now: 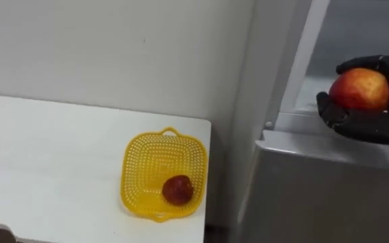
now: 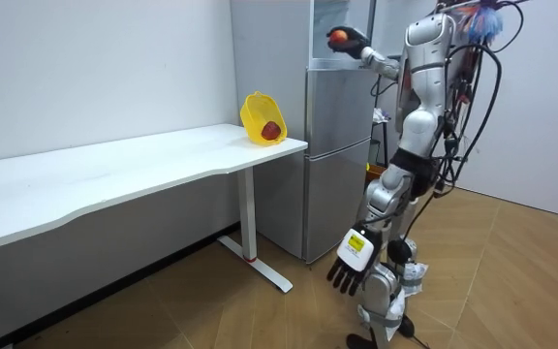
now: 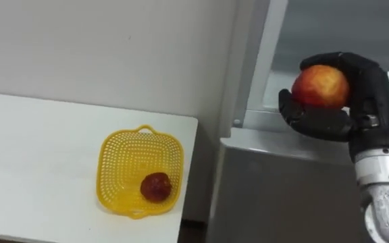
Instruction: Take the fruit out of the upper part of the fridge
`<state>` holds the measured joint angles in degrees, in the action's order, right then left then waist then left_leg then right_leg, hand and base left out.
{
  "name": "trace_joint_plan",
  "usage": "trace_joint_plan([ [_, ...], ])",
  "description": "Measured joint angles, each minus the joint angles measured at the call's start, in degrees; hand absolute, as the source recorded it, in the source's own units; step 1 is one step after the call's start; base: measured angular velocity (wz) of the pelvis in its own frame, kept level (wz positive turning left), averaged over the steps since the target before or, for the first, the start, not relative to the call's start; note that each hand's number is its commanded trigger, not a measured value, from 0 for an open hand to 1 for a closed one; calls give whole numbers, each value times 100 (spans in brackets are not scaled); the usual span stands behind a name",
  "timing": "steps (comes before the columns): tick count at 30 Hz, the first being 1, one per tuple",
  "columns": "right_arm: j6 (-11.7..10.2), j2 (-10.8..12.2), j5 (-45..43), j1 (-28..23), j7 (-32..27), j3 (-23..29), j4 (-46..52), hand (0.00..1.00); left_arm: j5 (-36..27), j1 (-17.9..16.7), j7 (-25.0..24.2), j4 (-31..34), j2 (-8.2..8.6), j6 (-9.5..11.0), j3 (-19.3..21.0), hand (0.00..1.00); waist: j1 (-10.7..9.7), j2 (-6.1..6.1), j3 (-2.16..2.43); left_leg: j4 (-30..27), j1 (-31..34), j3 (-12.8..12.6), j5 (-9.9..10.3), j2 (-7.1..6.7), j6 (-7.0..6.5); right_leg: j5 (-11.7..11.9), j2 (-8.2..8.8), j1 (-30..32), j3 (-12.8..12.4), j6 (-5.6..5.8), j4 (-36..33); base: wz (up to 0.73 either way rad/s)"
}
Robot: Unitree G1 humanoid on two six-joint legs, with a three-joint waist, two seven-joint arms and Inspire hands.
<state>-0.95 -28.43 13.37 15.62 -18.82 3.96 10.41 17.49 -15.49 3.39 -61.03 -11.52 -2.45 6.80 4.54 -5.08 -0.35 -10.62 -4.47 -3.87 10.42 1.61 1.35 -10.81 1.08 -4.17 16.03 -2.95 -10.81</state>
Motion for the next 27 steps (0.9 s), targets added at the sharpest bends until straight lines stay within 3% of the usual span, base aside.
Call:
trace_joint_plan([
  [3,-144,67,-333,-219,-163,61,514,100,-1,-14,19,-94,15,70,-54,0,-133,40,-3,-1,-30,-85,18,13,-6,-12,-16,-8,-50,15,-5,0],
  [7,-678,393,-979,-365,-372,171,1282,100,7,-25,41,-220,46,260,-84,0,-23,192,22,25,-116,-230,92,59,-23,12,-57,1,-217,20,-91,-17],
  [10,-990,542,-1425,-400,-419,112,1649,100,19,47,120,-315,50,287,-117,0,-7,199,29,27,-112,-230,101,63,-27,8,-54,27,-214,22,-97,-2],
  [13,-1148,688,-2066,-500,-415,-189,1930,100,9,93,147,-316,41,287,-237,0,11,198,37,13,-103,-247,101,63,-27,11,-52,17,-192,19,-105,0],
  [19,-1164,756,-3024,-486,7,-1086,1942,100,6,434,108,-598,5,295,-619,0,180,139,52,-5,-96,-232,99,59,-26,16,-42,22,-167,4,-180,0],
  [27,-1158,755,-4318,-205,372,-1901,1379,100,16,576,-185,-693,-130,301,-727,0,561,-145,17,91,-103,-215,98,56,-25,21,-55,-11,-149,13,-83,0],
])
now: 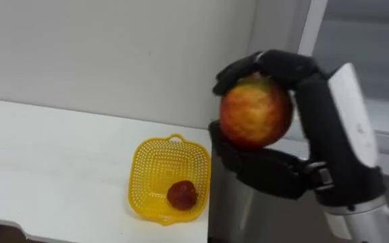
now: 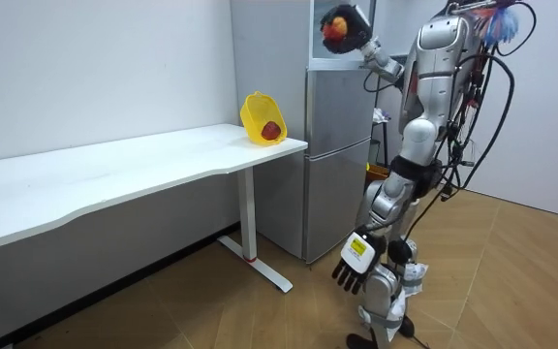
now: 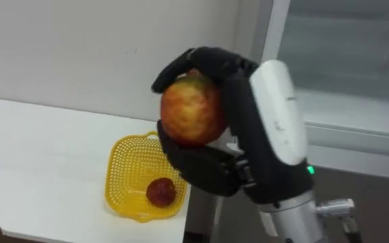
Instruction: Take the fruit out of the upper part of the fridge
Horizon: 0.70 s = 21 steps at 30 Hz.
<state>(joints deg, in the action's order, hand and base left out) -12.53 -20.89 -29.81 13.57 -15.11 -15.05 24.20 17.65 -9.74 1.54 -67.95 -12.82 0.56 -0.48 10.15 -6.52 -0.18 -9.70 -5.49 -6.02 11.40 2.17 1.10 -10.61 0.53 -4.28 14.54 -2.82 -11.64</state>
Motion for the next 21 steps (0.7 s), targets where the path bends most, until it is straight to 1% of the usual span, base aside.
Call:
trace_joint_plan([
  [1,7,41,-137,53,38,-163,-126,100,-3,44,-4,-83,-2,0,-26,0,128,-10,-6,-4,5,24,0,-6,0,0,5,4,25,1,1,8],
  [2,78,116,-335,124,94,-325,-220,100,0,53,-8,-100,-7,-4,-36,0,156,-23,-11,-16,40,73,0,-15,-1,-1,22,10,101,4,8,17],
  [3,90,148,-458,167,101,-400,-283,100,0,55,-25,-100,-11,-7,-39,0,156,-28,-13,-26,76,135,0,-27,-1,-4,34,19,150,7,8,31],
  [4,104,160,-616,245,132,-484,-390,100,-1,92,-102,-96,-21,-21,-55,0,169,-42,-27,-49,124,217,-1,-48,-3,-19,48,32,210,19,7,35],
  [5,146,160,-686,368,140,-593,-549,100,-4,121,-156,-98,-50,-25,-144,0,235,-55,-36,-52,145,293,-3,-65,-5,-38,63,33,285,27,4,29],
  [6,167,159,-709,421,143,-641,-624,100,-2,126,-197,-98,-69,-31,-175,0,283,-66,-41,-51,153,308,-3,-68,-5,-45,67,34,290,28,3,19],
  [8,253,135,-815,634,195,-858,-897,100,-4,130,-232,-69,-142,-31,-256,0,416,-135,-49,-53,181,343,-3,-73,-4,-67,70,56,328,30,8,12],
  [10,245,121,-804,784,280,-971,-1117,100,6,120,-229,-68,-160,-32,-267,0,453,-173,-56,-69,206,406,-2,-84,-4,-74,87,52,399,40,11,20],
  [11,251,113,-803,864,338,-1024,-1238,100,9,116,-230,-68,-160,-32,-269,0,455,-192,-46,-81,239,476,-3,-98,-5,-79,102,51,459,49,10,25],
  [13,248,113,-807,900,381,-1053,-1364,100,9,121,-229,-68,-162,-31,-263,0,491,-214,-38,-99,270,520,-3,-108,-5,-80,108,49,474,51,13,15],
  [15,184,103,-816,1000,381,-1056,-1726,100,20,137,-252,-67,-176,-33,-247,0,549,-238,-43,-110,258,542,-2,-108,-5,-81,107,35,464,53,9,3],
  [16,232,86,-815,1077,382,-1055,-1970,100,23,141,-307,-66,-190,-37,-228,0,590,-253,-50,-114,271,562,-2,-108,-5,-81,106,30,473,53,10,6],
  [18,325,74,-798,1196,394,-1055,-2374,100,63,146,-379,22,-193,-67,-204,0,586,-264,-55,-130,287,586,-2,-111,-6,-81,112,11,511,53,8,9],
  [19,374,52,-761,1252,398,-1054,-2619,100,62,114,-419,106,-205,-74,-203,0,593,-279,-64,-151,301,636,-2,-120,-6,-81,120,-2,551,54,10,14],
  [20,386,-5,-663,1284,398,-1053,-2872,100,63,100,-444,148,-220,-85,-202,0,595,-310,-78,-162,326,676,-1,-133,-6,-87,127,-14,593,58,28,19],
  [21,391,-30,-629,1291,398,-1045,-3000,100,62,98,-443,158,-226,-90,-201,0,602,-330,-78,-169,348,711,-1,-144,-6,-90,128,-18,605,57,48,21],
])
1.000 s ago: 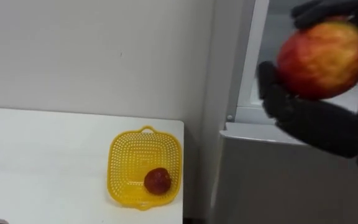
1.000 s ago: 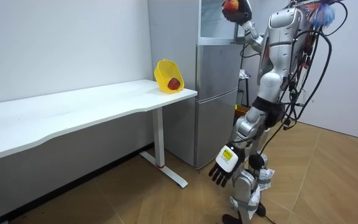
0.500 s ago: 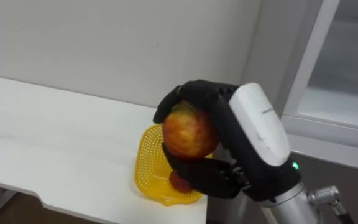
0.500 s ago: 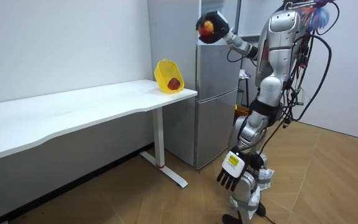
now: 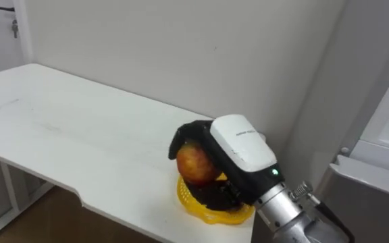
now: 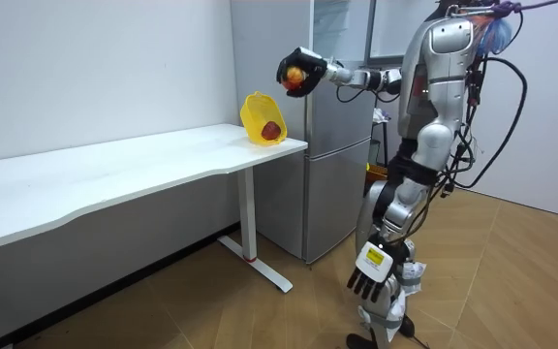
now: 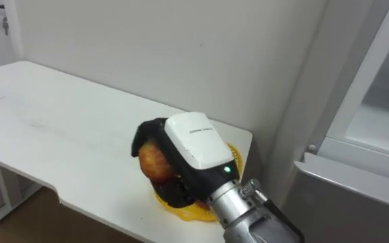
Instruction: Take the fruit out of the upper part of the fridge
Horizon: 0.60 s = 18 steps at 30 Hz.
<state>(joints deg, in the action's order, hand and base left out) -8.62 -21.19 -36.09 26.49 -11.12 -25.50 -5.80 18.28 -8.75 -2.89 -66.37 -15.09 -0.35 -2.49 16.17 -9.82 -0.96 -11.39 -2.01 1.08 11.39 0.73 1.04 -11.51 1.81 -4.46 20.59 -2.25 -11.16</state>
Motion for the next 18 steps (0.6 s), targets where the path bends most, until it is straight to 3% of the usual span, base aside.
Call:
trace_joint_plan([
  [2,104,-113,33,4,10,3,-430,100,-8,-25,-10,-4,-18,-57,-1,0,23,-70,22,-13,48,78,-3,-25,-4,-4,-1,-9,16,5,39,16],
  [8,212,-224,290,182,13,25,-1333,100,-6,-84,-137,-2,-101,-131,144,0,193,-174,7,-48,55,150,-5,-31,-8,-3,9,2,97,7,35,5],
  [13,210,-347,481,400,-10,25,-1935,100,-7,-73,-160,85,-143,-131,126,0,244,-137,-20,-78,128,228,-3,-49,-10,-4,30,-29,233,9,54,11],
  [18,184,-453,478,484,-81,25,-2302,100,-6,1,-158,122,-150,-131,113,0,258,-30,-82,-142,186,244,4,-48,-13,-4,30,-18,288,9,47,6],
])
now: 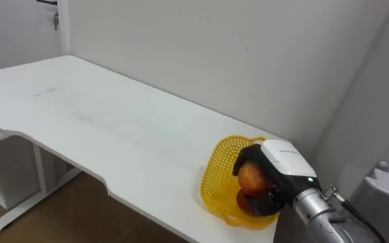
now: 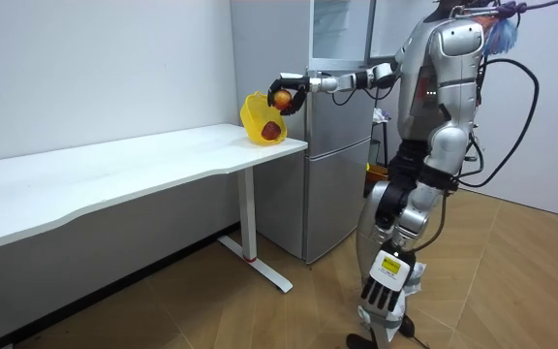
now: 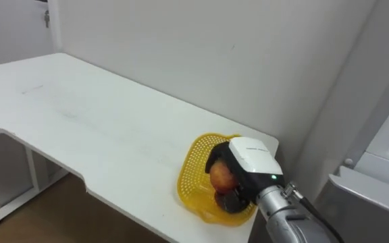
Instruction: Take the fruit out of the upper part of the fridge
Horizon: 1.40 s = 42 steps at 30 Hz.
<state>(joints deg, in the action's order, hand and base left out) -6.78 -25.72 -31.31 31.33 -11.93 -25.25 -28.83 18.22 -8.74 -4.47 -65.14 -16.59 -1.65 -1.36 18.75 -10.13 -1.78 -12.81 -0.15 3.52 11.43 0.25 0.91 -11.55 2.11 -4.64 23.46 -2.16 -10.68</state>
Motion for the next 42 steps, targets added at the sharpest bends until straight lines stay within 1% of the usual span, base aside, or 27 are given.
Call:
trace_joint_plan([
  [1,1,-36,0,0,0,0,-31,100,0,2,-1,14,0,-4,-1,0,0,31,-3,-4,7,0,0,-1,0,0,0,1,1,0,2,0],
  [5,37,-148,-2,0,-3,0,-41,100,2,-16,-6,122,0,-76,0,0,3,106,45,-6,15,-2,0,-1,0,0,0,13,-5,0,2,0],
  [8,52,-149,0,0,-3,-3,-68,100,12,-61,-6,247,-1,-95,7,0,6,129,55,-9,0,-3,-2,3,0,0,-5,18,-6,0,0,0],
  [10,59,-149,-1,0,-3,-3,-155,100,13,-114,-16,331,0,-94,6,0,28,118,62,-14,7,-1,-2,4,0,0,-5,14,-2,0,-4,0],
  [15,87,-147,4,3,-3,-5,-424,100,14,-102,-17,326,14,-108,6,0,66,72,94,-29,64,53,-2,-8,0,0,-1,12,40,0,-2,6],
  [18,176,-145,68,77,-3,-12,-635,100,6,-77,-13,322,27,-208,3,0,94,68,97,-10,73,106,-2,-12,1,1,-1,14,40,0,-4,1],
  [19,236,-145,116,124,-9,-21,-756,100,4,-84,4,320,23,-228,3,0,135,58,105,-9,86,106,-4,-13,3,0,-1,35,38,0,-6,0],
  [20,292,-145,132,156,-57,-22,-875,100,4,-78,27,315,15,-254,4,0,183,24,126,-6,133,106,-13,-10,11,1,-3,86,37,-2,-7,0],
  [21,319,-146,133,181,-63,-33,-923,100,6,-75,40,309,15,-263,4,0,197,12,128,-9,150,115,-15,-10,12,2,-6,97,41,-3,-4,3],
  [24,319,-145,146,241,-186,-65,-1161,100,5,-78,50,287,15,-309,4,0,232,-27,121,-17,166,158,-17,-18,13,3,-6,99,67,-5,5,8],
  [25,319,-145,139,241,-242,-65,-1203,100,8,-81,52,287,14,-317,7,0,267,-38,116,-39,178,167,-17,-20,13,3,-3,113,80,-5,6,0],
  [26,323,-145,118,249,-288,-64,-1238,100,14,-79,52,290,15,-319,7,0,303,-58,121,-53,223,172,-18,-22,12,3,0,165,89,-5,-2,3],
  [27,329,-145,106,257,-313,-61,-1253,100,16,-79,51,290,15,-319,8,0,310,-69,112,-66,259,177,-19,-23,12,3,0,182,95,-5,-1,4],
  [28,369,-144,97,275,-342,-62,-1278,100,21,-77,50,291,14,-322,9,0,320,-80,77,-78,275,191,-19,-27,12,3,2,196,111,-5,1,6],
  [30,425,-145,98,301,-354,-62,-1349,100,40,-67,50,312,14,-325,13,0,346,-104,73,-86,357,200,-20,-36,10,3,10,252,138,-5,1,7],
  [31,457,-145,99,351,-355,-62,-1415,100,51,-67,49,328,14,-324,13,0,355,-122,52,-89,391,240,-24,-48,5,3,17,272,163,-4,3,13],
  [32,504,-146,120,368,-360,-61,-1456,100,52,-75,48,330,9,-325,12,0,351,-138,49,-92,430,293,-27,-66,2,-2,25,279,187,3,8,16],
  [35,546,-146,188,488,-379,-62,-1587,100,50,-97,37,334,9,-328,10,0,378,-167,50,-92,465,324,-35,-93,-12,-12,41,319,191,20,4,12],
  [38,540,-146,277,616,-455,-63,-1631,100,49,-99,34,334,-8,-324,9,0,386,-166,43,-100,505,374,-39,-105,-19,-11,49,350,208,22,-10,7],
  [39,537,-145,291,622,-464,-63,-1631,88,49,-99,34,334,-14,-322,9,0,387,-167,43,-101,509,386,-39,-106,-19,-11,49,350,208,22,-11,12],
  [40,532,-146,317,626,-481,-63,-1631,0,49,-96,34,338,-17,-314,9,0,386,-167,43,-101,517,418,-39,-111,-19,-11,49,349,208,22,-12,13],
  [42,519,-145,369,626,-487,-63,-1639,0,49,-97,31,353,-17,-304,5,0,384,-167,40,-106,536,457,-39,-116,-19,-12,49,350,209,23,-12,12],
])
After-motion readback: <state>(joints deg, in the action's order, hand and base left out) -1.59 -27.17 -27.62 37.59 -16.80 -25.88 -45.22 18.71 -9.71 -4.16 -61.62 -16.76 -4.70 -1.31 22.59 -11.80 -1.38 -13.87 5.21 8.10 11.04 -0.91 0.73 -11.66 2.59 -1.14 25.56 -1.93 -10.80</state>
